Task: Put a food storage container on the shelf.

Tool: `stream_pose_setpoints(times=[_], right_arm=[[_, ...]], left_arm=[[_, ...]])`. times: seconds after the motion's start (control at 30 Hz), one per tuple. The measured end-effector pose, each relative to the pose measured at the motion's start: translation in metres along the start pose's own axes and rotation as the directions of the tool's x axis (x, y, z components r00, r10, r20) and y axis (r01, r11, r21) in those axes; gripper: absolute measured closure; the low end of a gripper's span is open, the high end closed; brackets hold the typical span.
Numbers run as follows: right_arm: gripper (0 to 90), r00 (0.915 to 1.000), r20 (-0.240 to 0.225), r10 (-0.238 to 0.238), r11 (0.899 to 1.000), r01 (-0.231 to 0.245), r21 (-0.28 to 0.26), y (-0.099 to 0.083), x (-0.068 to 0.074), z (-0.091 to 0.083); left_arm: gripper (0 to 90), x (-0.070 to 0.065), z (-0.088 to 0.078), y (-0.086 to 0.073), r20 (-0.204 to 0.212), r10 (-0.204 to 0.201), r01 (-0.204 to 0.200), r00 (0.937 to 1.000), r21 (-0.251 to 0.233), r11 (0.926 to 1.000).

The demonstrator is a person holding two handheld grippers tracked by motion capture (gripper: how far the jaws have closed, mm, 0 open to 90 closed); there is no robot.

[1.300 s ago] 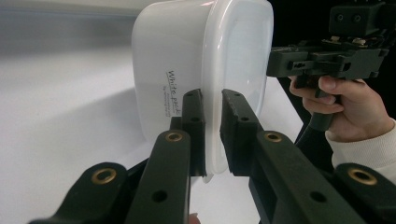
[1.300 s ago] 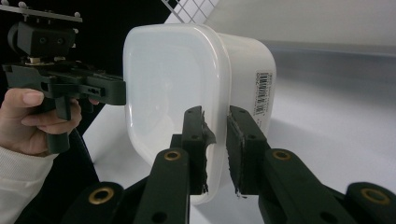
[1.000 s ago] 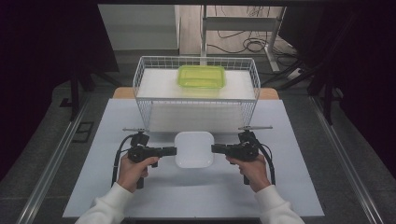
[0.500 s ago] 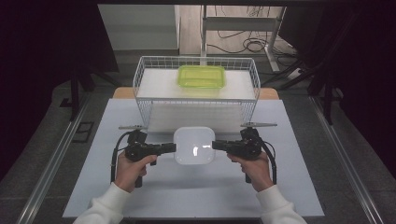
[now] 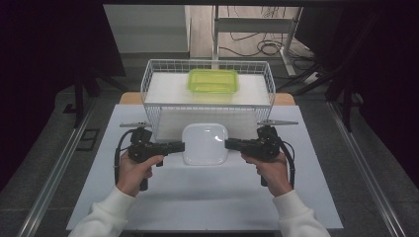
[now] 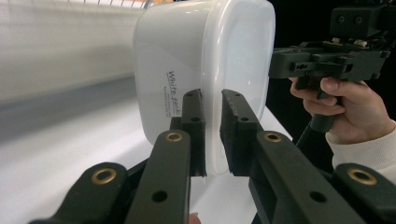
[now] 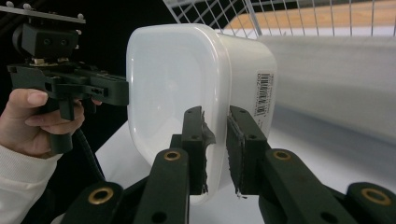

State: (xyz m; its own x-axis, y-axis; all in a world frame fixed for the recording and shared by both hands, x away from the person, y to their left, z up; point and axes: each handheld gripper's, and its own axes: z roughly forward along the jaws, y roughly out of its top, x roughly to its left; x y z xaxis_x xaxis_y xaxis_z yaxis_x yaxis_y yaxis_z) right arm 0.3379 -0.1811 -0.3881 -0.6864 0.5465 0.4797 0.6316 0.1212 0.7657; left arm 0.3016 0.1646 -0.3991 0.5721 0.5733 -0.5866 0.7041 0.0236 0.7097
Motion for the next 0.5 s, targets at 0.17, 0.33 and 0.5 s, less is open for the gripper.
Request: stream_pose_setpoints(times=[0.17,0.33,0.5], right_arm=[[76.9,0.9998,-0.001,-0.022,1.000,0.022,-0.021,0.015,0.005,-0.005],[76.9,0.9993,0.001,-0.036,0.998,0.036,-0.042,0.033,0.010,-0.009],[76.8,0.9990,-0.001,-0.044,0.997,0.044,-0.062,0.051,0.014,-0.013]], left_arm=[[80.4,-0.005,-0.005,0.016,0.000,0.014,-0.014,0.9999,-0.012,0.9998],[80.3,-0.011,-0.009,0.034,-0.010,0.029,-0.029,0.9995,-0.020,0.9994],[80.3,-0.017,-0.015,0.054,-0.011,0.045,-0.045,0.9989,-0.032,0.9985]])
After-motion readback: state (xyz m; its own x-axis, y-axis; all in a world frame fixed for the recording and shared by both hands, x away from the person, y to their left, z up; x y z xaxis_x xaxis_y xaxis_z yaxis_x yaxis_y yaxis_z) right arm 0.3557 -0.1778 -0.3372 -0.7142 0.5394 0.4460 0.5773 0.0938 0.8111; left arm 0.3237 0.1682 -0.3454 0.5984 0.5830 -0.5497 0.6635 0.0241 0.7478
